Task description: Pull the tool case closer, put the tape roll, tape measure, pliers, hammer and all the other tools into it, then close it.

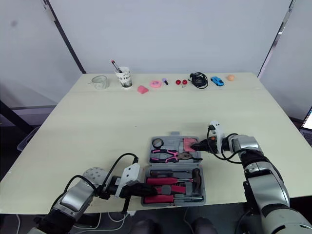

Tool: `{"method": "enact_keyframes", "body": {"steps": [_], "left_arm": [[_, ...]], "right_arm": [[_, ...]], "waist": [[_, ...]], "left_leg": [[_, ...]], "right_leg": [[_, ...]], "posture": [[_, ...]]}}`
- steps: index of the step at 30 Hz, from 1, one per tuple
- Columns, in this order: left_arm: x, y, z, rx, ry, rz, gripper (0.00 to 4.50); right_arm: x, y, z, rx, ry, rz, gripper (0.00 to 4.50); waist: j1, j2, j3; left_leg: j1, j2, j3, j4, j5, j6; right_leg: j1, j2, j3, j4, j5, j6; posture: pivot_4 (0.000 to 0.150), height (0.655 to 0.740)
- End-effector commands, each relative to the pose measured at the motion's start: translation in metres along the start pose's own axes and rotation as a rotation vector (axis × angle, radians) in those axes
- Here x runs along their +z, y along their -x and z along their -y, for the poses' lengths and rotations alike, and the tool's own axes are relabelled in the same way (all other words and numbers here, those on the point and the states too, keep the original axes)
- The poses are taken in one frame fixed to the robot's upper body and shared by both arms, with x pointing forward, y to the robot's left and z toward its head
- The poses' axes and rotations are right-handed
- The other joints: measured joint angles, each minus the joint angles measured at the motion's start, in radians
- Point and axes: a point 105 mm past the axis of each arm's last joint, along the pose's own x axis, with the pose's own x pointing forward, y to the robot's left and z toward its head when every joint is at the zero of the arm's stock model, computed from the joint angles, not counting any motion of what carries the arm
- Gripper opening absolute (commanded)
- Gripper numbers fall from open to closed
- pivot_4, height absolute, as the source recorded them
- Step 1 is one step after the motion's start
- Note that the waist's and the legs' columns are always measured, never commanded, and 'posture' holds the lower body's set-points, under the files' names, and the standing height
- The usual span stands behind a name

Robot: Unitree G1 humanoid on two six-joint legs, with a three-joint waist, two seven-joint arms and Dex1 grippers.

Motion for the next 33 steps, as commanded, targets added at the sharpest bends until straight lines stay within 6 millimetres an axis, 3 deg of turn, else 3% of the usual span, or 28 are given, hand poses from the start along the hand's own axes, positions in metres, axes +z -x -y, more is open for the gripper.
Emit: {"method": "enact_keyframes", "body": {"steps": [1,6,11,19,26,33], "left_arm": [[-0.011,-0.005,-0.001,0.009,0.000,-0.050,0.00],[-0.013,-0.008,0.001,-0.004,-0.004,-0.053,0.00],[-0.015,-0.008,0.001,-0.006,-0.004,-0.053,0.00],[-0.006,-0.006,-0.001,0.008,0.007,0.009,0.00],[0.009,0.025,0.000,0.082,0.029,0.083,0.00],[0.002,0.068,0.019,0.126,0.067,0.092,0.00]], "right_arm": [[0.012,-0.008,-0.010,0.072,-0.073,0.067,4.38],[0.009,-0.013,-0.017,0.135,-0.078,0.055,4.38],[0.020,-0.015,-0.025,0.199,-0.084,0.141,4.38],[0.036,0.002,-0.034,0.317,-0.035,0.241,4.38],[0.037,0.039,-0.066,0.557,0.056,0.198,4.38],[0.009,0.062,-0.100,0.631,0.083,0.105,4.38]], "waist": [[-0.001,0.000,0.000],[-0.001,0.000,0.000],[-0.004,0.001,0.000],[-0.004,0.001,0.000],[-0.001,0.002,0.000],[0.002,0.003,0.001]], "left_leg": [[0.000,0.000,0.000,0.000,0.000,0.000],[0.001,0.000,0.000,0.000,0.000,0.000],[0.001,0.000,0.001,0.000,0.000,0.000],[0.001,0.000,0.000,0.000,0.000,0.000],[-0.001,0.003,-0.002,-0.001,0.000,0.000],[-0.001,0.004,-0.002,-0.003,0.000,0.000]], "right_leg": [[0.000,0.000,0.000,0.000,0.000,0.000],[0.000,0.000,0.000,0.000,0.000,0.000],[0.000,0.000,0.000,0.001,0.000,0.000],[0.000,0.000,0.000,0.001,0.000,0.000],[-0.001,0.000,-0.001,0.001,0.000,0.001],[-0.002,-0.003,-0.003,0.000,-0.001,-0.001]], "posture": [[0.150,0.7400],[0.150,0.7400],[0.150,0.7400],[0.150,0.7400],[0.150,0.7400],[0.150,0.7400]]}}
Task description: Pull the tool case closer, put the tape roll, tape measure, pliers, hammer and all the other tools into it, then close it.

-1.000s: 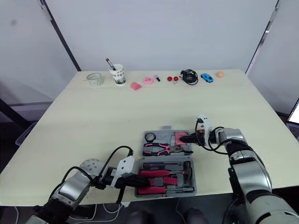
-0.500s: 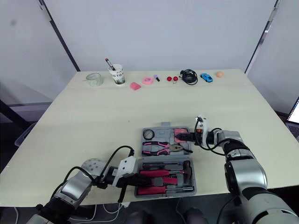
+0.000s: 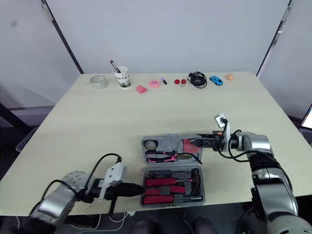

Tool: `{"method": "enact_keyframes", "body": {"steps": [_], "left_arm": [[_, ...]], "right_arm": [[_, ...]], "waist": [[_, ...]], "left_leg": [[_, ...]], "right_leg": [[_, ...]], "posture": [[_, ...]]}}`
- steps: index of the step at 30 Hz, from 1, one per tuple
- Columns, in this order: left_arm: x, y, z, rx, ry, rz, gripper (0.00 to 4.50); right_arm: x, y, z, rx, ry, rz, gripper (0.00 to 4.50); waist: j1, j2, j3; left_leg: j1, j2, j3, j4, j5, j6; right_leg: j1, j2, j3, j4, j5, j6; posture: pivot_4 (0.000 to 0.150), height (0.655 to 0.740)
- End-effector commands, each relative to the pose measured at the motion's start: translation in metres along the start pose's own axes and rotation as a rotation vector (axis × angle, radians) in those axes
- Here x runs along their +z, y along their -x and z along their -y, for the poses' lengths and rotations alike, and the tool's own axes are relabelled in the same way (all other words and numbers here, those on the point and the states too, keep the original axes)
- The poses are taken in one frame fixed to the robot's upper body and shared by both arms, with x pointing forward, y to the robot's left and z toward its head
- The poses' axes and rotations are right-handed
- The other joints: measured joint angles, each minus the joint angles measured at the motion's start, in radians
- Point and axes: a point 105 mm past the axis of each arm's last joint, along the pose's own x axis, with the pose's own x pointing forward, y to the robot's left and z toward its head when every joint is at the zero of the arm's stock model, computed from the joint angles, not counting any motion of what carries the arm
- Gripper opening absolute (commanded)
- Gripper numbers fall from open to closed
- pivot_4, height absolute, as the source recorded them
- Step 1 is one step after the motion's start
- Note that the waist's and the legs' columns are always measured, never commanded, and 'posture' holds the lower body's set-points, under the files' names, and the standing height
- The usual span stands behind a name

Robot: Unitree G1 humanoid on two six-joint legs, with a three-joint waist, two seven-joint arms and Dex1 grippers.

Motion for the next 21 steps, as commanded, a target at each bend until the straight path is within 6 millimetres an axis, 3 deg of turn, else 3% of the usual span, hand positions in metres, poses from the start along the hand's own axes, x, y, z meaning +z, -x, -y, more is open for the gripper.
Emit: {"method": "enact_keyframes", "body": {"steps": [1,5,9,13,19,21], "left_arm": [[0.011,0.025,0.001,0.042,-0.008,0.051,0.00],[-0.005,0.067,-0.006,0.194,0.092,0.055,0.00],[0.002,0.082,-0.023,0.347,0.129,0.145,0.00],[0.014,0.087,-0.032,0.434,0.161,0.235,1.34],[0.012,0.101,-0.034,0.531,0.186,0.246,4.29],[0.007,0.108,-0.029,0.553,0.195,0.225,4.45]], "right_arm": [[-0.002,-0.003,-0.026,0.053,0.033,-0.031,4.38],[-0.031,0.012,-0.036,-0.085,0.093,-0.072,4.38],[-0.041,0.026,-0.031,-0.287,0.239,-0.034,4.38],[-0.055,0.053,-0.026,-0.515,0.436,-0.012,4.50],[-0.074,0.094,-0.038,-0.704,0.598,0.053,4.50],[-0.076,0.110,-0.044,-0.771,0.617,0.074,4.50]], "waist": [[0.001,0.001,0.001],[0.004,0.001,0.001],[0.007,0.002,0.002],[0.008,-0.001,0.001],[0.003,-0.002,0.002],[0.002,-0.003,0.003]], "left_leg": [[0.000,0.000,0.000,0.000,0.000,0.000],[0.000,0.000,0.000,0.000,0.000,0.000],[-0.002,-0.001,-0.001,0.000,0.000,0.000],[-0.002,-0.002,0.000,0.000,0.000,0.000],[-0.002,-0.002,0.000,-0.001,0.000,0.000],[-0.001,-0.001,0.001,-0.001,0.000,0.000]], "right_leg": [[0.000,-0.001,0.000,0.000,0.000,0.000],[0.000,-0.004,-0.002,-0.002,-0.001,-0.001],[0.000,-0.007,-0.007,-0.006,-0.001,-0.001],[0.000,-0.012,-0.015,-0.006,-0.001,0.000],[0.001,-0.009,-0.015,-0.007,-0.001,0.000],[0.001,-0.008,-0.014,-0.007,-0.001,0.000]], "posture": [[0.150,0.7400],[0.150,0.7400],[0.150,0.7400],[0.150,0.7400],[0.150,0.7400],[0.150,0.7400]]}}
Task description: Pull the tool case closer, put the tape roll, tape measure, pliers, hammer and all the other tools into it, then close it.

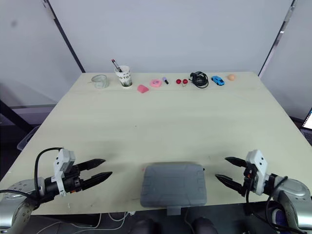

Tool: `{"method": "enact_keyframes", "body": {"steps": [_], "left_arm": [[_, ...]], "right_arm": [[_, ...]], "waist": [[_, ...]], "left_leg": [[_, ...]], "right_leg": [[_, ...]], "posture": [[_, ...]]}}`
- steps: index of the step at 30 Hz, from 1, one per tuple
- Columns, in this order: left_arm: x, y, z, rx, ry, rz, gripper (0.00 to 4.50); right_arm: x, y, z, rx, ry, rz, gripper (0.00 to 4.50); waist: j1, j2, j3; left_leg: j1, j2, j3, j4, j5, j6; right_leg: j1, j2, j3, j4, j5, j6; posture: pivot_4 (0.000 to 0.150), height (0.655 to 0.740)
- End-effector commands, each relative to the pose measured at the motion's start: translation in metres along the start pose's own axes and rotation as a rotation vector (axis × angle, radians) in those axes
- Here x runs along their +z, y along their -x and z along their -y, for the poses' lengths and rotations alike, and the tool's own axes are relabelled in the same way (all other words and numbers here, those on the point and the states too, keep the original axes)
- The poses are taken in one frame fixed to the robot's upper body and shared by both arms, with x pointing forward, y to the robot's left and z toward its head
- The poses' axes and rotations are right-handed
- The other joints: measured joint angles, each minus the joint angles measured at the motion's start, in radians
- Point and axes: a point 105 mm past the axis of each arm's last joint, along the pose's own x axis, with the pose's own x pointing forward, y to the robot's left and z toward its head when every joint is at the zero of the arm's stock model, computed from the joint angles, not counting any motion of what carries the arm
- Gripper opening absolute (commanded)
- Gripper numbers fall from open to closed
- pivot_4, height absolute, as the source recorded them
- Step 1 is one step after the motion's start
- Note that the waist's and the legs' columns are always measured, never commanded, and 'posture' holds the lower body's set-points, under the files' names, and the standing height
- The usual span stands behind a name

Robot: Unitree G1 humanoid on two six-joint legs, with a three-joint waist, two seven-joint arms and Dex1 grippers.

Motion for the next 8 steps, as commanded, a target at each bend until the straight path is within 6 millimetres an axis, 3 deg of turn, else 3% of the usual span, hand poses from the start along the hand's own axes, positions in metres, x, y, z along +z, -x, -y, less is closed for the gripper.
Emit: {"method": "enact_keyframes", "body": {"steps": [1,4,8], "left_arm": [[0.006,0.017,-0.001,0.047,-0.031,0.005,4.45],[-0.002,0.022,0.004,0.080,-0.007,-0.023,4.45],[-0.012,0.023,0.008,0.106,-0.026,-0.074,4.45]], "right_arm": [[0.012,0.029,0.010,-0.117,0.085,0.047,4.50],[0.005,0.050,0.014,-0.178,0.092,0.015,4.50],[-0.006,0.060,0.014,-0.198,0.067,-0.012,4.50]], "waist": [[-0.001,0.000,0.001],[0.002,0.000,0.001],[0.006,-0.001,0.002]], "left_leg": [[0.000,0.001,0.000,0.000,0.000,0.000],[0.002,0.002,0.001,0.000,0.000,0.000],[0.002,0.001,0.000,0.000,0.000,0.000]], "right_leg": [[0.000,0.000,0.000,0.000,0.000,0.000],[0.000,0.000,0.001,0.000,-0.001,0.001],[0.000,-0.002,0.001,0.000,-0.001,0.001]], "posture": [[0.150,0.7400],[0.150,0.7400],[0.150,0.7400]]}}
